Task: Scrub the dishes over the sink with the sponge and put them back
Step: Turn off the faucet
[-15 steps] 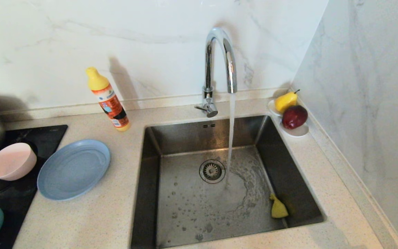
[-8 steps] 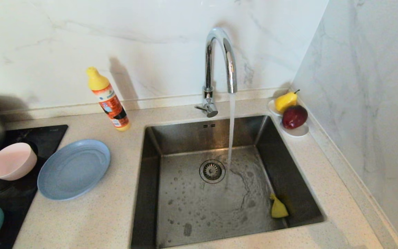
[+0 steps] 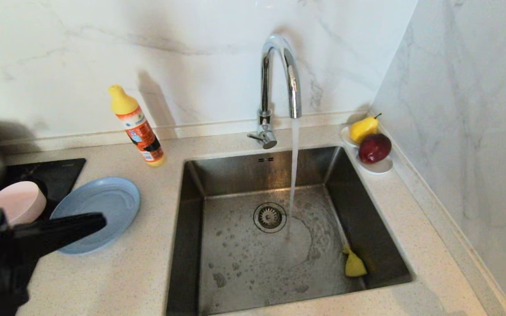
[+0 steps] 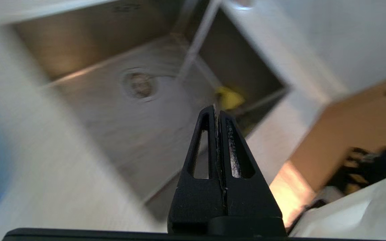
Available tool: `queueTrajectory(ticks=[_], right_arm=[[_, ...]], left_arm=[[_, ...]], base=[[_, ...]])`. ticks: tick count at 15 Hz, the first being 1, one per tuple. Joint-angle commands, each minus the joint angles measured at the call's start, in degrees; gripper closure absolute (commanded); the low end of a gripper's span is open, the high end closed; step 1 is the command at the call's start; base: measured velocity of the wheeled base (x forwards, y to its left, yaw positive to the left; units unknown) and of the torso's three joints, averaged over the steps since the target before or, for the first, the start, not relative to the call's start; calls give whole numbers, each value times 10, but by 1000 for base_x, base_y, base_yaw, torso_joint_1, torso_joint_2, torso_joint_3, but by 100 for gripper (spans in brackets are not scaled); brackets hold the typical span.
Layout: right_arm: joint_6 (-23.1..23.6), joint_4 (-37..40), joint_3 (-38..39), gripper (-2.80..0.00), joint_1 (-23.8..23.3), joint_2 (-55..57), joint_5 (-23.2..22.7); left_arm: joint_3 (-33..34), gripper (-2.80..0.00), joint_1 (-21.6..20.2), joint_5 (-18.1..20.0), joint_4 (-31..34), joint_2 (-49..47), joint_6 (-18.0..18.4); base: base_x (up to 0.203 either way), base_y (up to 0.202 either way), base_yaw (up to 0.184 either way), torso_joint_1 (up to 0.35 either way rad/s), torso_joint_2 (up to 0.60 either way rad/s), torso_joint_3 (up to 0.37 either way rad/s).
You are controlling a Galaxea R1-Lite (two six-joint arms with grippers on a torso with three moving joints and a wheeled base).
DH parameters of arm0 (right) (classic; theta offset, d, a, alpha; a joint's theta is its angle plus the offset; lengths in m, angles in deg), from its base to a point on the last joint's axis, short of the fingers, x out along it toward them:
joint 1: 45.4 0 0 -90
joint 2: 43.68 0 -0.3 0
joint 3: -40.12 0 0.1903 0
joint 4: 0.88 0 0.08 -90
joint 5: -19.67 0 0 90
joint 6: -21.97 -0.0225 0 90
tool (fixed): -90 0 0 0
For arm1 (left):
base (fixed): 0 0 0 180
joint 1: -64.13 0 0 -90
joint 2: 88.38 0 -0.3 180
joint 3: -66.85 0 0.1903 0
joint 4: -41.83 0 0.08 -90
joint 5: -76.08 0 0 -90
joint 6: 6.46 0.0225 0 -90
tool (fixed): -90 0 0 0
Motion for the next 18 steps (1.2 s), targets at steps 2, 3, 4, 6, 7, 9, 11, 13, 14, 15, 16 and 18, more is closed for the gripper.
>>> queueTrajectory(ticks=[2, 3, 4, 6, 7, 9, 11, 13, 14, 15, 16, 18], right_arm=[[0, 0, 0, 0, 0, 0, 0], [0, 0, 0, 0, 0, 0, -1], [0, 0, 0, 0, 0, 0, -1], [0, 0, 0, 0, 0, 0, 0], [0, 0, 0, 0, 0, 0, -1], [0, 0, 0, 0, 0, 0, 0], [0, 0, 0, 0, 0, 0, 0], [0, 0, 0, 0, 0, 0, 0], [0, 0, 0, 0, 0, 0, 0], [0, 0, 0, 0, 0, 0, 0], [0, 0, 0, 0, 0, 0, 0], [0, 0, 0, 0, 0, 0, 0]], left_arm=[[-44, 0, 73, 42, -177, -269, -43], [-58, 0, 93, 48, -219, -315, -56], [-70, 0, 112, 53, -255, -357, -68], [-85, 0, 152, 58, -332, -427, -98], [-88, 0, 169, 60, -378, -458, -117], [-100, 0, 187, 59, -475, -506, -171], [-117, 0, 198, 42, -529, -539, -222], [-147, 0, 207, 3, -539, -572, -230], [-166, 0, 207, -15, -540, -589, -230], [-187, 0, 208, -32, -541, -608, -231], [-205, 0, 208, -47, -541, -627, -231], [-236, 0, 208, -71, -541, -648, -238]], base=[[0, 0, 0, 0, 0, 0], [0, 0, 0, 0, 0, 0], [0, 0, 0, 0, 0, 0], [0, 0, 0, 0, 0, 0], [0, 0, 0, 0, 0, 0], [0, 0, 0, 0, 0, 0], [0, 0, 0, 0, 0, 0], [0, 0, 0, 0, 0, 0], [0, 0, 0, 0, 0, 0], [0, 0, 0, 0, 0, 0], [0, 0, 0, 0, 0, 0], [0, 0, 0, 0, 0, 0]])
